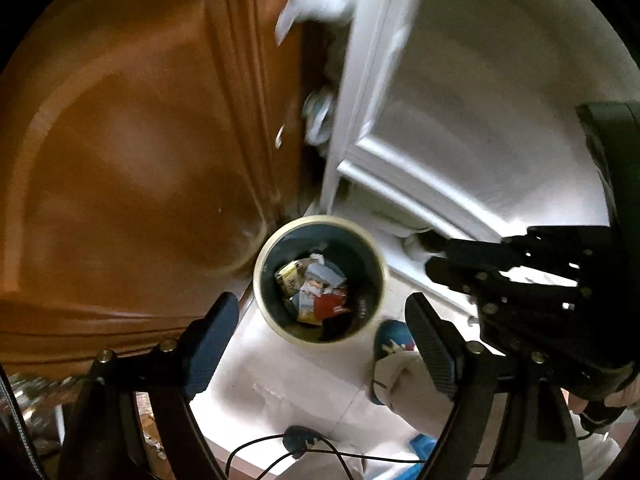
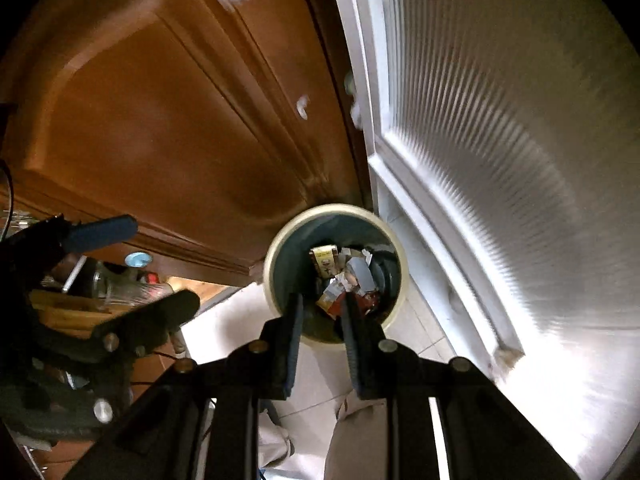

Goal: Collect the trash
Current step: 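Raise both tools back up to the counter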

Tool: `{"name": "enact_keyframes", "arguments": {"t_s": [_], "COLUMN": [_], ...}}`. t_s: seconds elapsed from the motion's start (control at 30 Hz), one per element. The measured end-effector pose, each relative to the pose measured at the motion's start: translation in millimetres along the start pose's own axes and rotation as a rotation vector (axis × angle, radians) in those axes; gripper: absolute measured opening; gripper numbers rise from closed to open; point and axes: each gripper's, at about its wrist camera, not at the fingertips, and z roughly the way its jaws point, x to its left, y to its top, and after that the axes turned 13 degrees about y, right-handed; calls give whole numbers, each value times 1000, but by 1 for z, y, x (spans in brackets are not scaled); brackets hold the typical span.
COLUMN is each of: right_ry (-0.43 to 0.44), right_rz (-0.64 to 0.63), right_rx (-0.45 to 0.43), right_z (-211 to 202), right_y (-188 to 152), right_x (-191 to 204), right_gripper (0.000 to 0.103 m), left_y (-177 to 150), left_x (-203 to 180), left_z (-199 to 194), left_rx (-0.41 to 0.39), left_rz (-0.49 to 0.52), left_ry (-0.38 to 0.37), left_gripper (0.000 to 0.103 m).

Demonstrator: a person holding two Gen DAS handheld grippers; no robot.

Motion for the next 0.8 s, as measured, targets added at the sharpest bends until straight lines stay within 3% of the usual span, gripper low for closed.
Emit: {"name": "enact_keyframes", "arguments": {"t_s": [0.13,0.37,0.63,0.7,0.8], "right_ry": [2,-16,-19,-20,-16], "right_rz": [8,20,-10,-10,12], "right_rx": [-44,-143,-305,-352,-419], "right_z": [-49,-132,-222,-244,-275], "right_y": [4,6,28,39,60], "right_x": [24,57,90,90,84], "right_gripper": [20,20,22,37,51], "left_y": [5,23,71,86,116], "left_x": [1,16,43,46,49], "left_z": [-52,-136,-231,-252,-278], "left_rx": [-46,-153,-306,-360,-437], "left_rz": [11,16,-51,-55,-59], "left_ry": [-19,-22,-28,-12,24], "left_gripper": [91,91,102,102,102]}}
